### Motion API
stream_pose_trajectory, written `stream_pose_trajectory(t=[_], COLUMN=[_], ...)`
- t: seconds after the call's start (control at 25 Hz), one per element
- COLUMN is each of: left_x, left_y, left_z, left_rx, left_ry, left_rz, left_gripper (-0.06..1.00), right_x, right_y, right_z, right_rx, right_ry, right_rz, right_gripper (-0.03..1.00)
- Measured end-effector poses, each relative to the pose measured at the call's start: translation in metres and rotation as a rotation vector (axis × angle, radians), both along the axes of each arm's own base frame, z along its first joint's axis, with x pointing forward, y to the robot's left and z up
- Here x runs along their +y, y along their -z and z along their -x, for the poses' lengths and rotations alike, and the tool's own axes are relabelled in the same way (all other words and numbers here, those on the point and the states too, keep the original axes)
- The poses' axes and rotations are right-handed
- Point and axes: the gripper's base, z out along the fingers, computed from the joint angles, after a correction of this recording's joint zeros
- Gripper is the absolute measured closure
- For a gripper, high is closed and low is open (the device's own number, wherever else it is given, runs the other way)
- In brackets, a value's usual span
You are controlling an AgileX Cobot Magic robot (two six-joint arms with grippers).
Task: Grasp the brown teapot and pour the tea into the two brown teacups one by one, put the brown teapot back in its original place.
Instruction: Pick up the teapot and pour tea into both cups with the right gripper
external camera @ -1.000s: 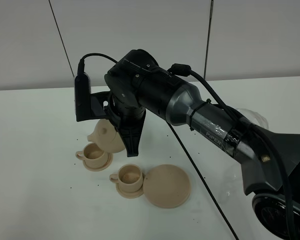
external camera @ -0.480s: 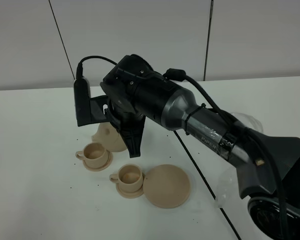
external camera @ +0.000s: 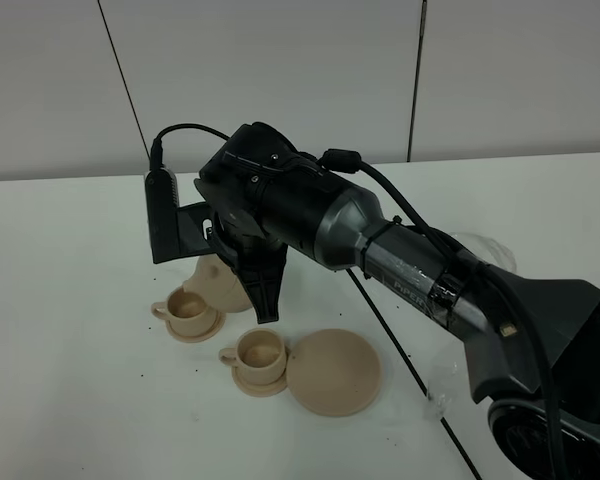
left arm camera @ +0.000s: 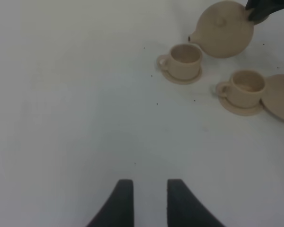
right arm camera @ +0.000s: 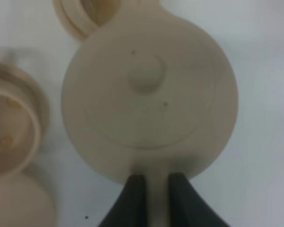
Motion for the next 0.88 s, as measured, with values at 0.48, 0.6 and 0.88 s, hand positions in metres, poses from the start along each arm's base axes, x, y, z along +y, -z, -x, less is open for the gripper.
stream_pose_trajectory(t=[0.48, 0.6, 0.88], left_x=[0.0000, 0.0000, 0.0000], left_y=[0.0000, 0.0000, 0.0000], left_z=[0.0000, 0.0000, 0.0000], left_rx=[0.000, 0.000, 0.000], left_ry=[0.000, 0.000, 0.000], left_rz=[0.000, 0.000, 0.000], left_gripper=[0.70, 0.70, 0.70], right_x=[-0.0024, -0.0026, -0.0023], right_y=[-0.0006, -0.0005, -0.0002], right_z=[-0.0019, -0.0018, 0.0006], right_rx=[-0.023, -0.022, -0.023], right_ry=[0.005, 0.006, 0.004], right_rz=[0.028, 0.030, 0.054], right_gripper=[0.87, 0.87, 0.87])
